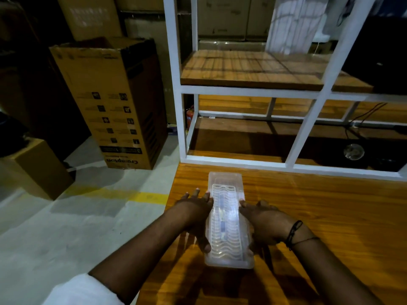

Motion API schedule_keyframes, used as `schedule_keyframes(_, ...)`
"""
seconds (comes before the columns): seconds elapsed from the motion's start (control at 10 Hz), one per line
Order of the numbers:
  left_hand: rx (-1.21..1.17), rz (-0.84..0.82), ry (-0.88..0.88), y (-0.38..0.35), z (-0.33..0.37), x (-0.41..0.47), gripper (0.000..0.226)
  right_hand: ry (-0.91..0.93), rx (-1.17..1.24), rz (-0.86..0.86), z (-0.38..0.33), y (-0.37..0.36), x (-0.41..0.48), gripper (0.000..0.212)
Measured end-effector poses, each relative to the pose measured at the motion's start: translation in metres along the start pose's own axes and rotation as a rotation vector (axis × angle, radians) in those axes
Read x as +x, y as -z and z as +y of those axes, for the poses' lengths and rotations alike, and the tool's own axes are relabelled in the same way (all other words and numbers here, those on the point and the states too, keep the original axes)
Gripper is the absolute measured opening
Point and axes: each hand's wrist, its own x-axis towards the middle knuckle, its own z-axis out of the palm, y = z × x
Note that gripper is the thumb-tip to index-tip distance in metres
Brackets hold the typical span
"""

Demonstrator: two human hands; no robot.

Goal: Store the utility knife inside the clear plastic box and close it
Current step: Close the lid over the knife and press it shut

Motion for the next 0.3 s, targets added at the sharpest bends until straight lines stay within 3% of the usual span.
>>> schedule_keyframes(0.1, 0.009, 0.005, 0.006, 0.001, 0.0, 0.0, 0.136, 0.011, -0.002, 0.018, -0.002, 0.003, -0.003, 0.104)
schedule_keyframes(0.3, -0.21, 0.218, -0.004, 0.008, -0.007, -0.006, 0.133, -0.002, 0.089, 0.262, -0.001, 0.033, -0.004, 0.096)
